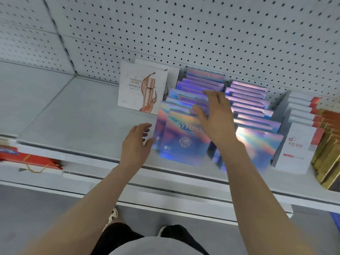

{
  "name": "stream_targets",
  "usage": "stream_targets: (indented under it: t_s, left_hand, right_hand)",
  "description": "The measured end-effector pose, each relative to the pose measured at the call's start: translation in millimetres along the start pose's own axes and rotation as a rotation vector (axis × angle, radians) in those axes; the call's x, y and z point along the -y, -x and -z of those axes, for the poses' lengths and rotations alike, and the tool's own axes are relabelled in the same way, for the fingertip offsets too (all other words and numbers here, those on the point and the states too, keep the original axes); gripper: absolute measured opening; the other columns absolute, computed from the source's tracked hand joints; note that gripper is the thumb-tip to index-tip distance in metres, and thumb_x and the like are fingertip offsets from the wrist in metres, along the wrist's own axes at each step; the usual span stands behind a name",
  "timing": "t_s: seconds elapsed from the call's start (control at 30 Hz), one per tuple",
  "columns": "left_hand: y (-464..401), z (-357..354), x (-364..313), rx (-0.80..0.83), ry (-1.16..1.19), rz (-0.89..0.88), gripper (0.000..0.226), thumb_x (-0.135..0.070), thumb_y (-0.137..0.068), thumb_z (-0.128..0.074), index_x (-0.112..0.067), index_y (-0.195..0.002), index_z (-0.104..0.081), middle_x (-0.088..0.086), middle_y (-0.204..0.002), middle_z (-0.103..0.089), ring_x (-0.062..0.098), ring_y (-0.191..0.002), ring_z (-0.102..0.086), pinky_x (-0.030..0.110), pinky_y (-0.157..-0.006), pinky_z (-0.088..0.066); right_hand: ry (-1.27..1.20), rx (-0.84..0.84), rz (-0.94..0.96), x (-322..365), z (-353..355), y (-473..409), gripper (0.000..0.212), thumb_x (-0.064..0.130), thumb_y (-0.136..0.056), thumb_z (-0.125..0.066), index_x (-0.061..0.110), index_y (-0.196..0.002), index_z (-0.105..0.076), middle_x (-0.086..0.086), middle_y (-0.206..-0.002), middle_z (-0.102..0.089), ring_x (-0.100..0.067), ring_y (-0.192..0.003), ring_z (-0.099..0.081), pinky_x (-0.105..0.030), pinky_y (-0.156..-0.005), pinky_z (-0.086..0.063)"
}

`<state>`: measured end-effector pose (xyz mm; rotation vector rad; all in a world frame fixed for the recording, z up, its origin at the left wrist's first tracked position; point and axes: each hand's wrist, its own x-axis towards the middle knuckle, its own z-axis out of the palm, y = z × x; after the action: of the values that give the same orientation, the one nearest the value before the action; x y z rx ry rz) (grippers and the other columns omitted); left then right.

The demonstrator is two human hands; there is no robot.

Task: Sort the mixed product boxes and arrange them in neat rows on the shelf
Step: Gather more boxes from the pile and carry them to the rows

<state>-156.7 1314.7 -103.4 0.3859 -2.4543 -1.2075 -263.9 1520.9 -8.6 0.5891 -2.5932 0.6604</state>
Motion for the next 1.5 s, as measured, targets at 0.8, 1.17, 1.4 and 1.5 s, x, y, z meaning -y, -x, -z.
stream_targets:
  t_s: [0.8,1.17,1.4,1.5]
  left_hand:
    - [-251.9,89.7,95.9,0.311,0.036,0.139,0.059,-0.022,-0.076,-0.077,-0.018,-0.128,-0.049,-0.004,-0.111,-0.063,0.023,-0.104,-0.058,0.029,-0.08,-0.042]
    - [-249.4,127.6,150.8,0.098,0.086,0.093,0.095,-0.011,-0.077,-0.077,-0.03,-0.151,-0.02,-0.003,-0.13,-0.06,0.022,-0.112,-0.058,0.031,-0.086,-0.047]
    - [-277.4,114.3,154.2,0.01,-0.037,0.029,0.094,-0.006,-0.076,-0.076,-0.015,-0.151,-0.022,0.009,-0.143,-0.037,0.024,-0.119,-0.046,0.031,-0.081,-0.041]
    - [-285.1,111.0,156.7,0.012,-0.051,0.027,0.091,-0.009,-0.075,-0.078,-0.013,-0.149,-0.025,0.01,-0.139,-0.041,0.024,-0.115,-0.048,0.031,-0.079,-0.04]
  right_hand:
    - [0.292,0.384,-0.156,113.1,-143.5,-168.0,0.088,0.06,-0.073,-0.076,0.01,-0.137,-0.04,-0.016,-0.131,-0.037,-0.035,-0.105,-0.053,-0.04,-0.089,-0.046]
    - [0.16,0.138,0.053,169.4,-210.4,-163.1,0.087,0.019,-0.066,-0.089,0.007,-0.141,-0.046,-0.02,-0.148,-0.039,-0.041,-0.131,-0.04,-0.049,-0.092,-0.051]
    - [0.229,-0.073,0.129,157.8,-243.5,-172.8,0.093,0.024,-0.062,-0.091,0.012,-0.14,-0.042,-0.017,-0.134,-0.046,-0.037,-0.126,-0.038,-0.043,-0.094,-0.052]
    - [0.219,-0.061,0.078,159.9,-249.0,-174.9,0.093,0.013,-0.061,-0.091,0.01,-0.14,-0.041,-0.021,-0.137,-0.047,-0.034,-0.132,-0.031,-0.042,-0.082,-0.057]
